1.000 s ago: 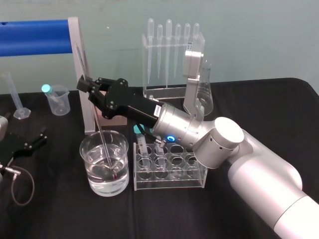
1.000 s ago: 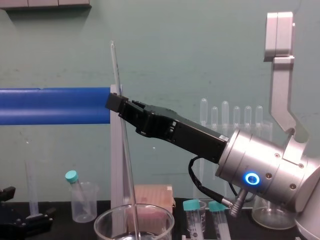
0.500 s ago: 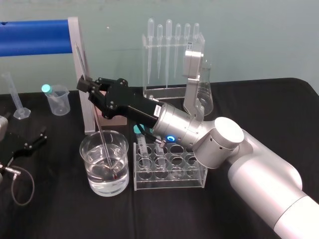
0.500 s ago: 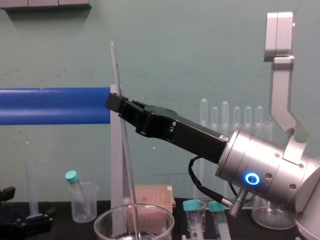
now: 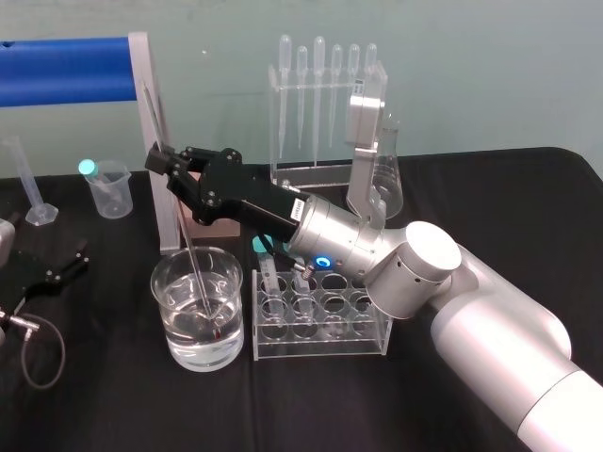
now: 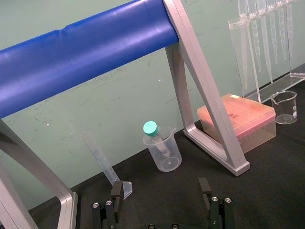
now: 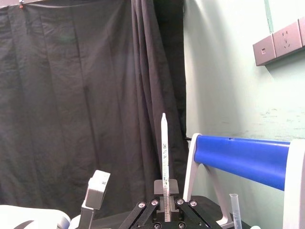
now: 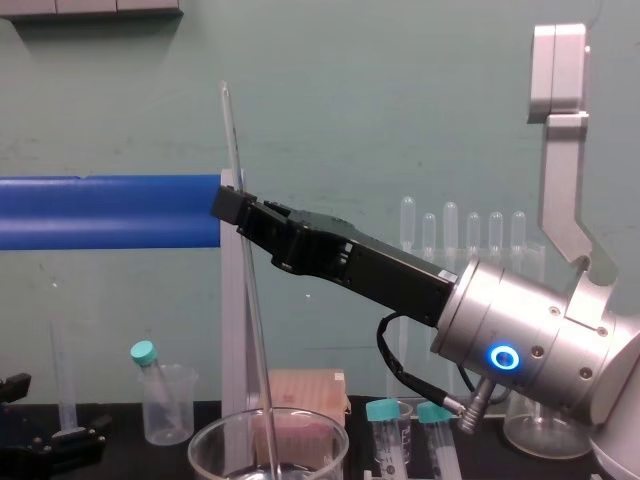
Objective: Hold the thermometer with one hand and immerse one end into the beaker, then reinsert it into the test tube rack.
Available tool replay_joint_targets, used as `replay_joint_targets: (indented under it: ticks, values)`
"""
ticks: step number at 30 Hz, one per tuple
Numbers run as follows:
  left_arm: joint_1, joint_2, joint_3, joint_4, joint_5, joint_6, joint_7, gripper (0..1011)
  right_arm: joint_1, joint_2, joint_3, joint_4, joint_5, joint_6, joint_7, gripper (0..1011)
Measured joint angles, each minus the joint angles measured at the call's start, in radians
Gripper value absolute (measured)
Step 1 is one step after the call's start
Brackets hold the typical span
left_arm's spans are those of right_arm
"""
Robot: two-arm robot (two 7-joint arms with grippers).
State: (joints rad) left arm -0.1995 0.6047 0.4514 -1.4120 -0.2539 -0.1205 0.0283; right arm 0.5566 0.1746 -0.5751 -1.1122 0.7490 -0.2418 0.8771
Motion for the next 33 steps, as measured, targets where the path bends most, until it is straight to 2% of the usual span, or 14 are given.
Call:
replay_joint_targets:
  ticks: [33]
  values:
    - [0.0, 0.0, 0.0, 0.0, 0.0, 0.0, 0.0, 1008, 0.0, 0.0, 0.0, 0.0, 0.0, 0.0, 0.0, 57]
